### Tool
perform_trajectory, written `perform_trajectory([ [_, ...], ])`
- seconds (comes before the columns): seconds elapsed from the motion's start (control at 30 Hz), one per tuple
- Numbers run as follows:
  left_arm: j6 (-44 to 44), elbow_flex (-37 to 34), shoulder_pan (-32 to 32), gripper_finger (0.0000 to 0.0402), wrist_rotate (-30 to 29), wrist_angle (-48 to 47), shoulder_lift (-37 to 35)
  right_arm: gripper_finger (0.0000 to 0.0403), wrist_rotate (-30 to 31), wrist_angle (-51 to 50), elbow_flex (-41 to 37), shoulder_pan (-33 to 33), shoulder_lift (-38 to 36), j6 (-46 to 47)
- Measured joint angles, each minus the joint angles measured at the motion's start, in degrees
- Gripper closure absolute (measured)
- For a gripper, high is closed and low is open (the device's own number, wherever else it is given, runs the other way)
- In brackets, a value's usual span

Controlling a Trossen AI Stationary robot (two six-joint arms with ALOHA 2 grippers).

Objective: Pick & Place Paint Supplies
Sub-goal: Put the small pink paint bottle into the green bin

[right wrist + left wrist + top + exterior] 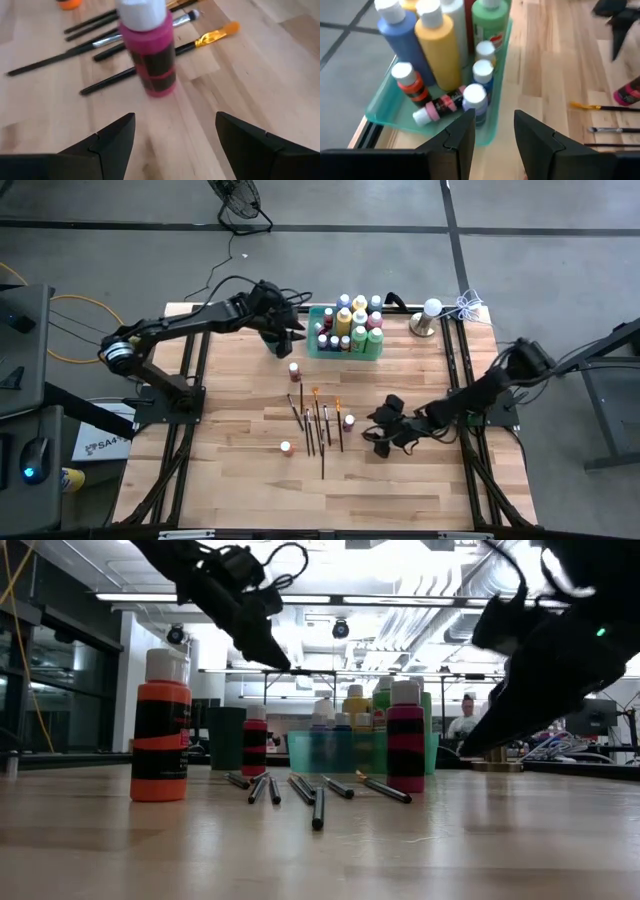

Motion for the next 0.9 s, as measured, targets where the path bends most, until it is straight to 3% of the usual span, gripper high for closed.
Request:
perform_trajectory([
  [0.23,-1.4,-2.1,-2.0,0.0270,-0.4,1.2,-2.7,0.0133,-5.4,15.9,0.0,-3.0,10.9,-4.2],
  [0.43,-1.4,-2.4,-3.0,0.0270,-0.4,1.2,-3.0,0.0133,-5.1,28.0,0.2,-4.0,18.2,-6.3],
  [0.73,-1.5,-2.4,-3.0,0.0270,-0.6,1.2,-3.0,0.0135,-4.6,30.1,1.0,-5.4,21.1,-8.1],
  [0.9,-1.6,-2.4,-3.0,0.0270,-0.5,1.2,-3.0,0.0172,-3.6,29.4,1.6,-5.5,21.2,-10.5],
])
